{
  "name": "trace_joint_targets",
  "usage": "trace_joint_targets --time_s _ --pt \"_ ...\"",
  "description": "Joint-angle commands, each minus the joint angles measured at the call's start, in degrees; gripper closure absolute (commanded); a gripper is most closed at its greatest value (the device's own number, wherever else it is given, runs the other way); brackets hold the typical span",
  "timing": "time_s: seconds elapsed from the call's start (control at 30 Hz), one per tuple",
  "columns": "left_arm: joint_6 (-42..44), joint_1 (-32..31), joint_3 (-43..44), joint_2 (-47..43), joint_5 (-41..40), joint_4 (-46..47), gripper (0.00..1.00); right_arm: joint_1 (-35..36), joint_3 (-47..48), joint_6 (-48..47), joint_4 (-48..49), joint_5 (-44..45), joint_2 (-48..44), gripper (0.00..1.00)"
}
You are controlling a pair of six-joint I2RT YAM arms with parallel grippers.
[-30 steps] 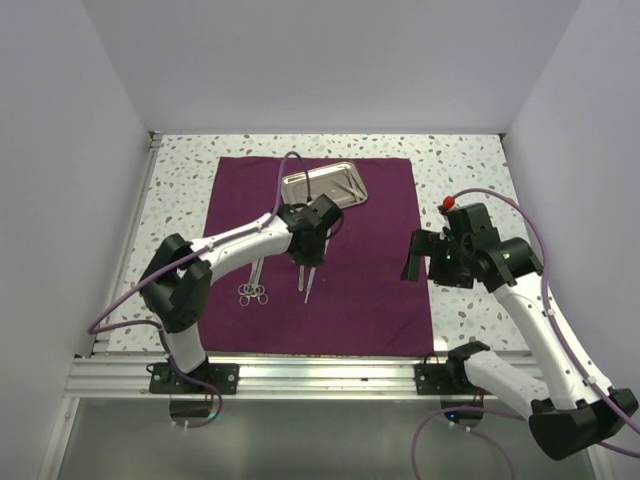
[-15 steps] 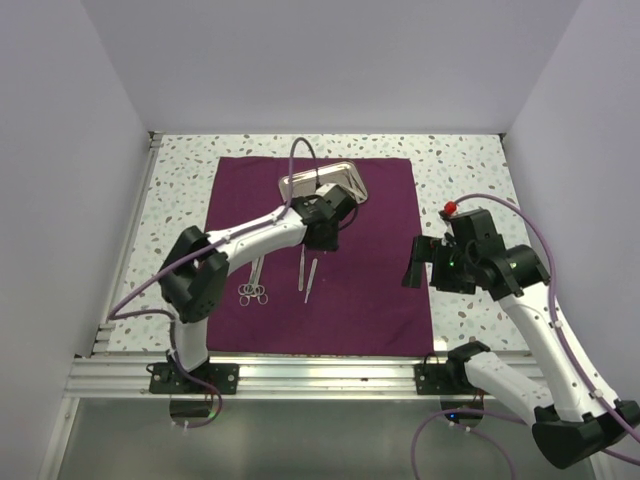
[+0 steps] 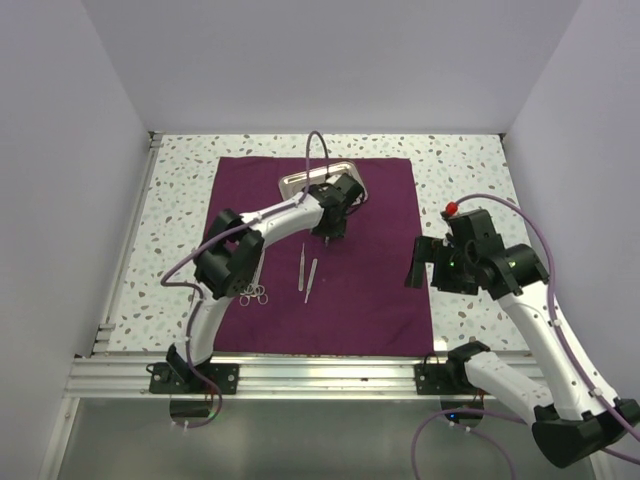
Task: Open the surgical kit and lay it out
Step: Pick up the medical item from the surgical kit.
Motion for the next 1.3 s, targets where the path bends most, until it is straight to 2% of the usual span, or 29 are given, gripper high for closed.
trace_joint_targets --time_s 0.0,0.27,0.47,0.67,0.83,0.97,1.1,1.27 --pt "3.2 2.7 2.4 -0.8 1.0 2.7 0.52 0.2 0.6 0.2 -0.8 1.5 1.2 0.01" --pt "8.2 3.8 1.6 0.5 8.8 7.5 0.52 0.2 0.9 0.8 1.4 2.2 4.3 0.02" --pt "9.4 3.8 0.6 0.4 10.9 9.3 0.52 0.2 1.0 0.9 3.5 1.9 7.1 0.02" --pt "8.3 4.0 4.6 5.3 6.7 2.3 0.52 0.3 1.1 0.7 4.6 2.1 8.3 0.02" --pt "7.3 4.4 3.8 7.7 8.7 1.1 0.54 0.3 0.8 0.0 4.7 2.3 8.5 0.02" --pt "6.9 4.2 3.0 9.0 12.1 0.4 0.65 0.2 0.5 -0.5 4.7 2.8 8.2 0.02" --pt "6.2 4.3 0.1 8.9 14.4 0.8 0.85 0.2 0.5 -1.4 4.7 3.1 8.0 0.02" --pt "6.0 3.7 -3.3 8.7 15.3 0.5 0.98 0.3 0.8 -2.5 4.8 3.2 8.0 0.02"
